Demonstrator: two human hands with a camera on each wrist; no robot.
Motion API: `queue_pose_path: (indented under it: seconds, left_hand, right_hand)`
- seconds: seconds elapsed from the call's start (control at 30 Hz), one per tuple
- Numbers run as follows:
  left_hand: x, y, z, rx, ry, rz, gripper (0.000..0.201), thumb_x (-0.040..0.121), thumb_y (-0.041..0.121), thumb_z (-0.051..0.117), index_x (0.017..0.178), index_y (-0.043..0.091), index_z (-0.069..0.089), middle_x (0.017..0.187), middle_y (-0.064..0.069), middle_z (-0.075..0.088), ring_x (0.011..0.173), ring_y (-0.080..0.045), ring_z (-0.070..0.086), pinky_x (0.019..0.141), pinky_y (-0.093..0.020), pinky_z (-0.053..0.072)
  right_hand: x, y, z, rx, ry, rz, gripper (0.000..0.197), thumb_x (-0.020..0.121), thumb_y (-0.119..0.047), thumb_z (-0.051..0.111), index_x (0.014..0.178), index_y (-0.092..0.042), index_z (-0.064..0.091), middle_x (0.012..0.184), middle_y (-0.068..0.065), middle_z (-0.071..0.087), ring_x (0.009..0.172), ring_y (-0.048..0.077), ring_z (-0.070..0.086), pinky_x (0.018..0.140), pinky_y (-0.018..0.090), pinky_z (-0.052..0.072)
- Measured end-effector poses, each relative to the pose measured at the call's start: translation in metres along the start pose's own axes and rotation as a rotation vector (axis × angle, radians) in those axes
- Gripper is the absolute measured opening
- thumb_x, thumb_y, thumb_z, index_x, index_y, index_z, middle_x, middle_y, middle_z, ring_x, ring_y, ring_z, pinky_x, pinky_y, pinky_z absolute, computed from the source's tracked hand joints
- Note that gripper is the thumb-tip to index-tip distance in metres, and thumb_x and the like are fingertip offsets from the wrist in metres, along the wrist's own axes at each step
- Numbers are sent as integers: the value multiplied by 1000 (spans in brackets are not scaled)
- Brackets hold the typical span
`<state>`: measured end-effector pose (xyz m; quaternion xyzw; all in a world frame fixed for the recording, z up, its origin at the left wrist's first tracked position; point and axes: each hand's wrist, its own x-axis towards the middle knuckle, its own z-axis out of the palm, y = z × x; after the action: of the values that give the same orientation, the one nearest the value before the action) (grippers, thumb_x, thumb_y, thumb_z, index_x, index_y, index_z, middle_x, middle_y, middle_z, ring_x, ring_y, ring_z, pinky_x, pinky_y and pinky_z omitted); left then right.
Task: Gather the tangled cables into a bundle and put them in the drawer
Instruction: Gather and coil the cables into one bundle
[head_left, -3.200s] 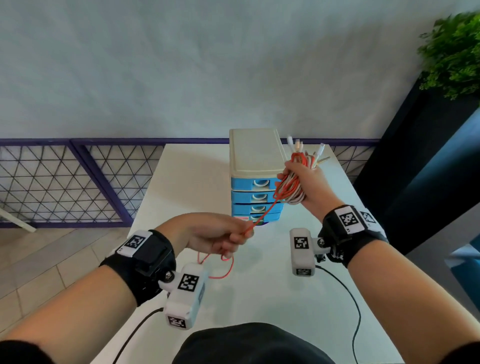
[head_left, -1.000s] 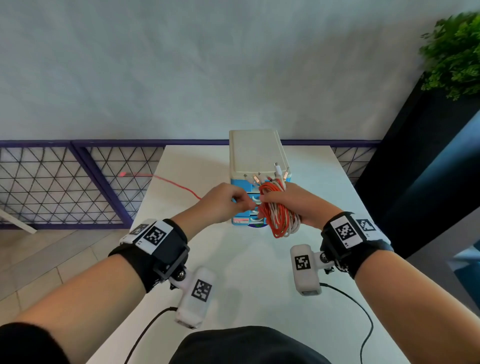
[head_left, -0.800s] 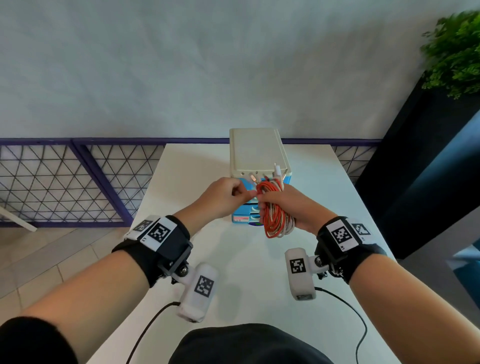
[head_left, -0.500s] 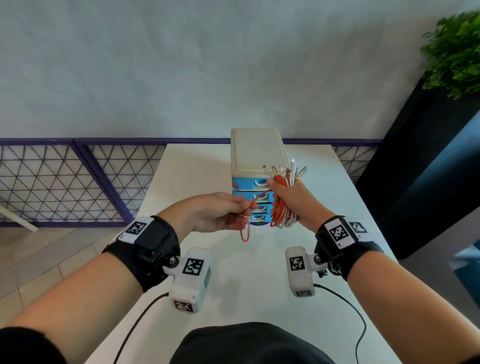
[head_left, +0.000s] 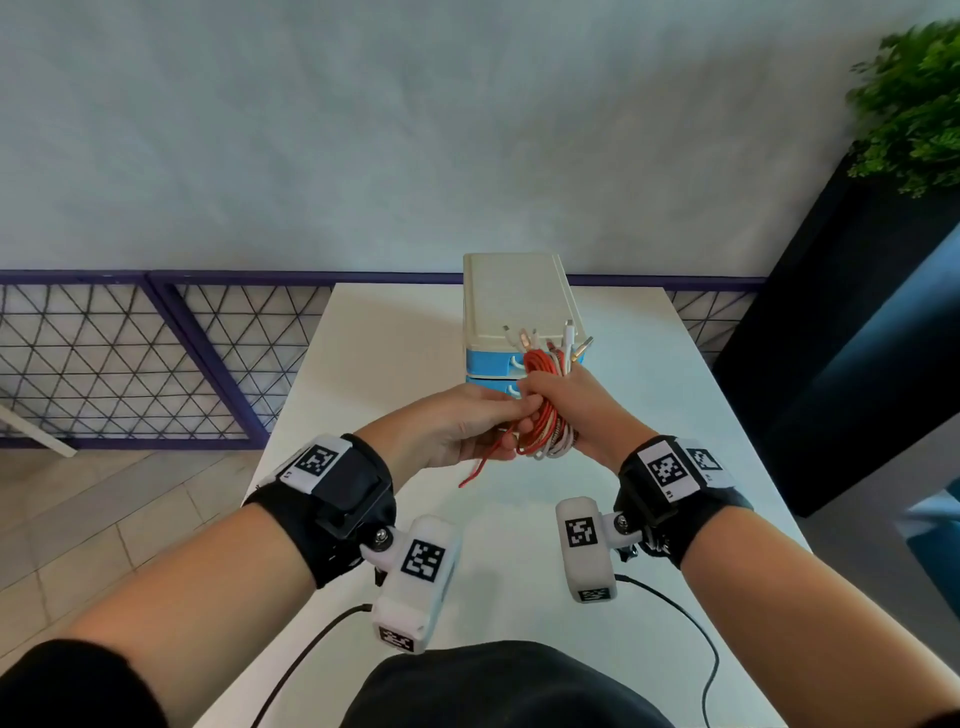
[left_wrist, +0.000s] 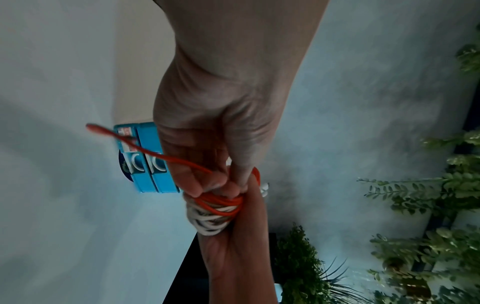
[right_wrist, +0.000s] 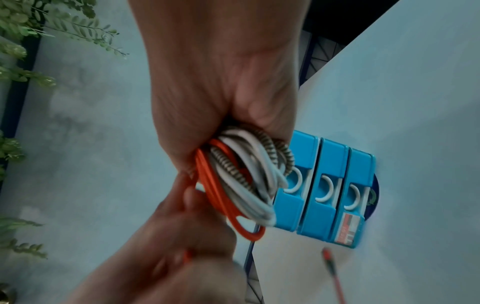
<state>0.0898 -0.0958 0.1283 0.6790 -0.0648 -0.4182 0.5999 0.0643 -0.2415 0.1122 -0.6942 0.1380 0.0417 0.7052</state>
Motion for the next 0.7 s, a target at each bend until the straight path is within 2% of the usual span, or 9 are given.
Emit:
queue_pose_path:
  seconds: [0.07, 0.17, 0.27, 0.37, 0.43, 0.5, 0.6, 0.7]
  left_hand:
    - [-4, -2, 0, -45, -101, -62, 30, 95, 39, 50, 72, 19, 53, 52, 9, 43, 38, -4, 32, 44, -16, 38]
    - [-11, -9, -11, -51, -287, -166, 34, 98, 42, 39, 73, 22, 47, 51, 11, 31, 38, -4, 22, 45, -17, 26]
    - [-17, -21, -25, 92, -352, -230, 32, 99, 40, 38, 74, 22, 47, 54, 11, 32, 41, -5, 22, 48, -18, 27]
    - [-14, -25, -34, 299, -252, -177, 26, 99, 32, 44, 80, 19, 56, 62, 7, 42, 46, -7, 28, 52, -21, 26]
    - [-10, -20, -35, 543, -116, -63, 19, 96, 27, 51, 84, 20, 64, 69, 6, 51, 53, -8, 38, 54, -22, 28]
    - [-6, -14, -33, 707, 63, 60, 14, 91, 26, 59, 80, 23, 68, 71, 8, 59, 63, -8, 47, 58, -19, 35]
    - [1, -6, -31, 705, 222, 186, 19, 85, 17, 66, 68, 23, 66, 72, 3, 64, 66, -9, 49, 56, -15, 37]
    - [7, -1, -31, 696, 281, 266, 9, 85, 16, 67, 76, 16, 70, 81, -5, 68, 71, -12, 55, 63, -22, 40]
  right_hand:
    - [5, -1, -5, 21, 111, -36, 12, 81, 1, 53, 75, -9, 51, 61, 12, 51, 49, 20, 55, 51, 28, 49]
    - [10, -7, -21, 161, 223, -42, 5, 84, 1, 52, 83, -3, 53, 62, 11, 60, 49, 19, 63, 53, 30, 57]
    - [10, -16, -40, 341, 241, -29, 4, 86, 0, 54, 83, -3, 52, 63, 10, 62, 57, 20, 66, 74, 42, 60]
    - [6, -22, -46, 356, 175, -25, 9, 89, -3, 55, 80, -2, 55, 62, 8, 65, 65, 21, 67, 79, 45, 58]
    - [2, -24, -42, 320, 88, 6, 8, 91, -5, 54, 84, -1, 56, 67, 9, 66, 64, 22, 68, 73, 42, 60]
    - [-1, -24, -35, 220, 12, 32, 8, 91, -4, 53, 86, 0, 57, 71, 12, 68, 60, 22, 68, 65, 36, 61]
    - [-2, -22, -24, -17, -30, 12, 4, 88, -2, 55, 90, 0, 59, 74, 12, 68, 62, 19, 69, 64, 32, 61]
    - [-1, -18, -13, -212, -65, 0, 6, 84, -2, 59, 90, -1, 60, 75, 11, 70, 68, 20, 70, 72, 35, 61]
